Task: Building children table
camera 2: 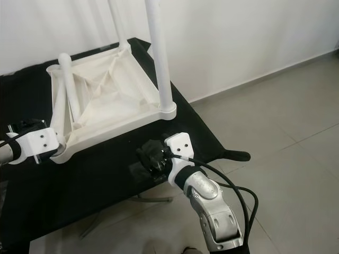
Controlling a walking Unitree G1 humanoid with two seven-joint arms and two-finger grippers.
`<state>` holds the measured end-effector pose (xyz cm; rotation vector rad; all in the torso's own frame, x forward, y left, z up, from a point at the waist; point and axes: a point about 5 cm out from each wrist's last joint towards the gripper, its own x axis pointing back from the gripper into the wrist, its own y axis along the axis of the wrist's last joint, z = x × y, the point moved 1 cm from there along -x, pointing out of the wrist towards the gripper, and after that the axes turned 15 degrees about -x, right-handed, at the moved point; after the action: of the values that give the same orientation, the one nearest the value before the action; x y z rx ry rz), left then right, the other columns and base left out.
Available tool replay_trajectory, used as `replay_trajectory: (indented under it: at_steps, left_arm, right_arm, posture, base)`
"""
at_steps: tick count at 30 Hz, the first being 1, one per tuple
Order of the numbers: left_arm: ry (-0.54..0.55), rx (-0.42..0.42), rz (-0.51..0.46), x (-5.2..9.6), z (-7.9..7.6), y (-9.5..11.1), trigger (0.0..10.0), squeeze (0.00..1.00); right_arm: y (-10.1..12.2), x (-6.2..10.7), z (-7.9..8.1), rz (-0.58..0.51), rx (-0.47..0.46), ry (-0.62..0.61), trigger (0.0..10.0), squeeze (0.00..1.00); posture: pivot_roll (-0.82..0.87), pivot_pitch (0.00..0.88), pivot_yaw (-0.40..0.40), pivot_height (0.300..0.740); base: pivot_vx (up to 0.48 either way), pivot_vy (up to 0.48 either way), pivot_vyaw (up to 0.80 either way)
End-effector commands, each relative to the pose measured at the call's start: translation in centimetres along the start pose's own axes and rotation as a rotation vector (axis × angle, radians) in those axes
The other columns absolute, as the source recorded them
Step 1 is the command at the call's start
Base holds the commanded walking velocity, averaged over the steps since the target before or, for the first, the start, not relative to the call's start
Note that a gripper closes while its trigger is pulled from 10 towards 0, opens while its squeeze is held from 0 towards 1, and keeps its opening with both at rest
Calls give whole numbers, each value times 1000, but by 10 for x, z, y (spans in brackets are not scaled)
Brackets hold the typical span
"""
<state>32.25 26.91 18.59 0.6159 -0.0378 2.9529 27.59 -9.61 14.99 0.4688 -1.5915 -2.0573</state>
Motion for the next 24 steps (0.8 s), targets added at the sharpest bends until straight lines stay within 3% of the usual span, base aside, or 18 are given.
replay_trajectory:
  at_steps: [1, 8, 11, 22, 23, 24]
  left_arm:
    - [-14, -24, 38, -4, -6, -4, 10000, 0]
    - [28, 11, 69, -14, -6, 0, 10000, 0]
    - [93, 74, 86, -28, 1, 8, 10000, 0]
    - [160, 97, 144, -34, 6, 7, 10000, 0]
    - [171, 107, 166, -35, 4, 7, 9059, 0]
    - [171, 107, 166, -35, 4, 7, 9059, 0]
  right_arm:
    - [0, -2, 7, 2, -16, 22, 10000, 0]
    - [2, -3, 7, 6, -17, 17, 10000, 0]
    - [2, -4, 7, 9, -15, 12, 10000, 0]
    - [2, -5, 7, 11, -16, 9, 10000, 0]
    - [2, -5, 7, 11, -16, 9, 10000, 0]
    - [2, -5, 7, 11, -16, 9, 10000, 0]
  posture:
    - [-114, 163, 110, 740]
    - [-115, 158, 109, 740]
    - [-122, 150, 110, 740]
    - [-121, 147, 113, 740]
    - [-121, 147, 113, 740]
    - [-121, 147, 113, 740]
  base:
    - [0, 0, 0]
    - [0, 0, 0]
    - [0, 0, 0]
    - [0, 0, 0]
    - [0, 0, 0]
    - [0, 0, 0]
